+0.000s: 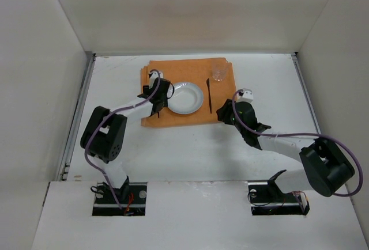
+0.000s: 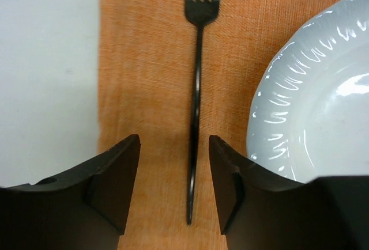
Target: Set the dinner table for one person
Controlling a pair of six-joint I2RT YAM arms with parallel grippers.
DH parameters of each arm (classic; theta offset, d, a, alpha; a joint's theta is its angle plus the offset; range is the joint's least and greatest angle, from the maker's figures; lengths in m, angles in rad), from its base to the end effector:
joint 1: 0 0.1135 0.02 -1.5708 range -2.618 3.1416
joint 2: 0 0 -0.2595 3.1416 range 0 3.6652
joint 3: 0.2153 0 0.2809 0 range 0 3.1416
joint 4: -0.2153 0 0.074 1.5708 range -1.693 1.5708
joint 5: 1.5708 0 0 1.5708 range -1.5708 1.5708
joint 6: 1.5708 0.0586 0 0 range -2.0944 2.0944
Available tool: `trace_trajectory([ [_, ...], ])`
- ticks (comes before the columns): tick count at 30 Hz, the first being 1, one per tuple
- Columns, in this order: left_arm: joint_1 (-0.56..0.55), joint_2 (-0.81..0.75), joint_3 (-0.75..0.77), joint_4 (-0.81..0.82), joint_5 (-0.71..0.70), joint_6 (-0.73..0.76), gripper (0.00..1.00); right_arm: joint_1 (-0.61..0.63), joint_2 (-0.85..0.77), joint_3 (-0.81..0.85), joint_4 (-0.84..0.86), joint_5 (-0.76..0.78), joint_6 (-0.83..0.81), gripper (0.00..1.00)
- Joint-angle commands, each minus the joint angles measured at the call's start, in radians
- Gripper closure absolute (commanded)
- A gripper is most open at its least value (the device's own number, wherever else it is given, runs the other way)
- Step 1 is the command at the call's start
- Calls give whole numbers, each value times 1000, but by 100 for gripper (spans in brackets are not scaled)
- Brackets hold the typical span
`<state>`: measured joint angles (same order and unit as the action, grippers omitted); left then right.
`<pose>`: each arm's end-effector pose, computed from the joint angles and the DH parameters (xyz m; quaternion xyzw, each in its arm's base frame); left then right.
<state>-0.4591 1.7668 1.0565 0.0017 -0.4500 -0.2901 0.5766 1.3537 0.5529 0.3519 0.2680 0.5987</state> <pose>0.3824 -0.1606 0.1521 -0.0181 0.8903 0.0396 0.4533 0.2732 0.1592 0.1550 0.0803 0.8383 0.1981 0.5015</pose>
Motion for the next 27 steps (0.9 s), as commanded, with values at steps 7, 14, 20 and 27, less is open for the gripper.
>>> trace_trajectory([
  [7,4,-412,-249,78,-61,-126,20,-8,-119,-47,96,77,6,48],
  [14,35,-665,-436,70,-113,-188,0,-50,-273,-151,166,186,36,41],
  [20,58,-829,-587,54,-250,-302,0,-131,-386,-243,202,246,122,36],
  [27,185,-799,-642,-61,-184,-504,0,-154,-303,-223,194,205,158,35],
])
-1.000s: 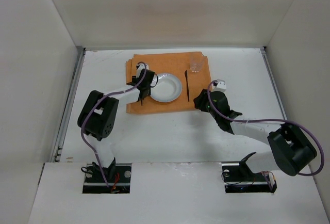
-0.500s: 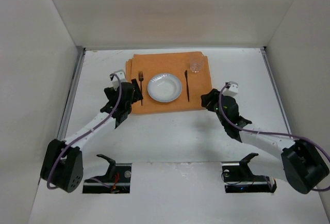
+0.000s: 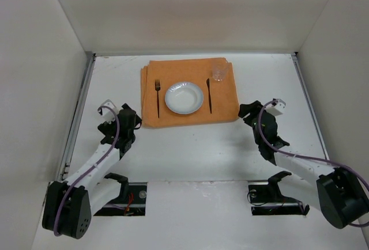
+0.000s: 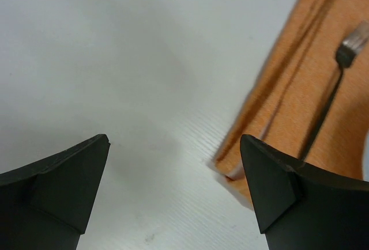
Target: Set the dinner table for one person
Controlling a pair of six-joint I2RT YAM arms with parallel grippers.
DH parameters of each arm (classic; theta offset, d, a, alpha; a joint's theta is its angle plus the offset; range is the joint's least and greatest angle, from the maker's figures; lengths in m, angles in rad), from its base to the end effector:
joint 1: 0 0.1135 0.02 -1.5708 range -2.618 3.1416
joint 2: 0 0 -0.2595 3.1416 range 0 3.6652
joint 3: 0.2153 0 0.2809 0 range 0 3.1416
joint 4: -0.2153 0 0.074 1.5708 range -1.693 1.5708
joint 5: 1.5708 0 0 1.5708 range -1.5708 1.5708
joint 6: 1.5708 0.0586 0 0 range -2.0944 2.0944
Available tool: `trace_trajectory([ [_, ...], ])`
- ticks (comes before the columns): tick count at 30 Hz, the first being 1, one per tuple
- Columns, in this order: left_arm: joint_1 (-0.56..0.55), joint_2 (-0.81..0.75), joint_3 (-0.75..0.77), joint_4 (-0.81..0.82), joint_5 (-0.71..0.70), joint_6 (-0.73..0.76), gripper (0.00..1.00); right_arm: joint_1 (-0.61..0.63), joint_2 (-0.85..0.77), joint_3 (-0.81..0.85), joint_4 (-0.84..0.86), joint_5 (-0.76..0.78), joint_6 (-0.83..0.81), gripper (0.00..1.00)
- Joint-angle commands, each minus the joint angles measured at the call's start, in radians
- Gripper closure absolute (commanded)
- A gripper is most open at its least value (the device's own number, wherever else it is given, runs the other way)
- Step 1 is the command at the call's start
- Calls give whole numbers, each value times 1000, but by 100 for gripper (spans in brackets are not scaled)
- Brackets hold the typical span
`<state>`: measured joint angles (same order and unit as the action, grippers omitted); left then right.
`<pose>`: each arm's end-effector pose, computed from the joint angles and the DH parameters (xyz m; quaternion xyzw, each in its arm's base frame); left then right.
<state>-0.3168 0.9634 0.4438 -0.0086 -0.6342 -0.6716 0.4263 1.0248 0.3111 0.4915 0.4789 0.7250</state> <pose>0.2432 -0.0432 0.1813 -0.2982 0.7836 0.0136 0.5448 0.2432 0.0808 0.1732 0.2593 0.7284 0.1748 0.6096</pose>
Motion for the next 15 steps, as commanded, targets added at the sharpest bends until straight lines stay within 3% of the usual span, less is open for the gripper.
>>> trace_trajectory([
  [1,66,8,-39,-60,17,-141,0,-5,30,20,55,-10,31,34],
  [7,135,52,-60,-50,96,-175,0,-4,54,28,58,-16,33,34],
  [15,75,152,-8,2,90,-165,0,-4,69,37,58,-33,27,33],
])
